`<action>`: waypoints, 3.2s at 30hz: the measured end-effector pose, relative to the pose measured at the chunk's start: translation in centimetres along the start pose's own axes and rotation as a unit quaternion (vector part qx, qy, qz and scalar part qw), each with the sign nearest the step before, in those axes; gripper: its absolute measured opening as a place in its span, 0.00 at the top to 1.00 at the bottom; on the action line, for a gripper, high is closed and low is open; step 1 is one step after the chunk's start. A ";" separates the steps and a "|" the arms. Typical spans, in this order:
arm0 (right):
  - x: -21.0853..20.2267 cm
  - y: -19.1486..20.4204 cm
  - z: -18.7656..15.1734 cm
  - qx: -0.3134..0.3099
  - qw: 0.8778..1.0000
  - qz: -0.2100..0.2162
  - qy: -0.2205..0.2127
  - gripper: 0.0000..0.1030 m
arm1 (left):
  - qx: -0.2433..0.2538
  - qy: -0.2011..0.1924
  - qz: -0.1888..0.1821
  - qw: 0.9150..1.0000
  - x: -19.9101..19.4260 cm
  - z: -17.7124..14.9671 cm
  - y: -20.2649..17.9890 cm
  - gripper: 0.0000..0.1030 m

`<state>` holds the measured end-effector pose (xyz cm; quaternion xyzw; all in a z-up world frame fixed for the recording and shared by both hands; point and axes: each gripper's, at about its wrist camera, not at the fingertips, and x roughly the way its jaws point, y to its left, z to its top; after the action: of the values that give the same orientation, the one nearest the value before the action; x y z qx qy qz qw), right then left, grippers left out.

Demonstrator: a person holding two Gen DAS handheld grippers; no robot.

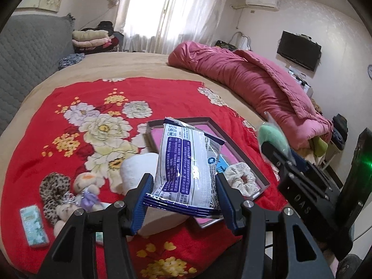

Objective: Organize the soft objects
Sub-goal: 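Carry the wipes pack in the left gripper while the right gripper carries the green sponge toward the tray, then lower the wipes pack over the tray with the left gripper while the right gripper lowers the sponge, then open the right gripper to drop the bagged sponge in the tray while the left gripper releases the wipes pack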

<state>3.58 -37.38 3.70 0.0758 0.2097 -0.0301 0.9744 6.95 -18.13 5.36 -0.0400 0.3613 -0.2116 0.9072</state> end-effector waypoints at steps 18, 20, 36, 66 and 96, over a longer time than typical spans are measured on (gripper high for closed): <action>0.3 -4.4 0.2 0.006 0.999 -0.052 -0.008 0.53 | 0.030 0.029 -0.024 0.999 6.1 0.4 -4.9 0.47; 0.4 -4.6 0.3 0.004 0.998 -0.056 -0.008 0.53 | 0.030 0.033 -0.026 0.999 6.8 0.2 -5.2 0.47; 3.2 -5.5 -1.0 -0.003 0.998 -0.063 0.030 0.53 | 0.041 0.080 -0.038 0.995 11.3 -2.8 -6.0 0.47; 8.0 -7.0 -4.5 -0.018 0.988 -0.073 0.135 0.53 | 0.108 0.095 -0.047 0.989 14.7 -4.4 -8.2 0.47; 10.2 -9.0 -6.2 0.029 0.980 -0.077 0.181 0.34 | 0.127 0.100 -0.043 0.986 15.4 -4.8 -8.7 0.47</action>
<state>9.56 -45.55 -7.30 0.0924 0.3872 -0.0965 0.9123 10.59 -31.96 -6.05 0.0816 0.4181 -0.2979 0.8543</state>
